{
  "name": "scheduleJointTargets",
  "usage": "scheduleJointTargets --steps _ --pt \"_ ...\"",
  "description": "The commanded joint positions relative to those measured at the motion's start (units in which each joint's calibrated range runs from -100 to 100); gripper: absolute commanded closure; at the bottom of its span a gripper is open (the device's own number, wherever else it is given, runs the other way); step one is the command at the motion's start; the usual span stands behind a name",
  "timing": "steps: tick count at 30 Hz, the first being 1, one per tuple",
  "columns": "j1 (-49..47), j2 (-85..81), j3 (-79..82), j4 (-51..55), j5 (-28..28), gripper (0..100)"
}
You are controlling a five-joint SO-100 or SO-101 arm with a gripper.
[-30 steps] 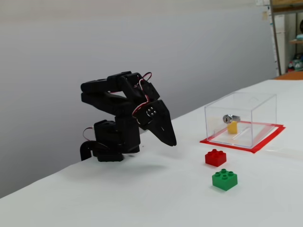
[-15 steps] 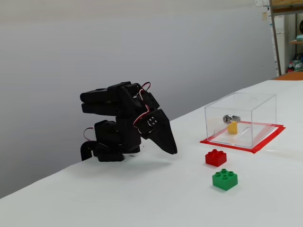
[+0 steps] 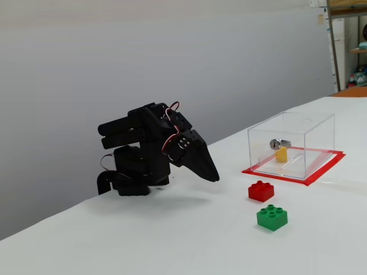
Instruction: Pick the yellow lego brick and place it into the transparent box
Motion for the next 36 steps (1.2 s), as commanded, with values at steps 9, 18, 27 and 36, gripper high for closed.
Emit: scheduleJointTargets --steps 9,18,27,36 --pt "1.54 -0.59 0.38 -0.51 0.00 98" --pt "1.61 -0.59 0.38 -0.60 -0.05 98" --pt "1.61 -0.59 0.38 -0.60 -0.05 98" --pt "1.61 -0.59 0.38 -0.60 -0.05 98"
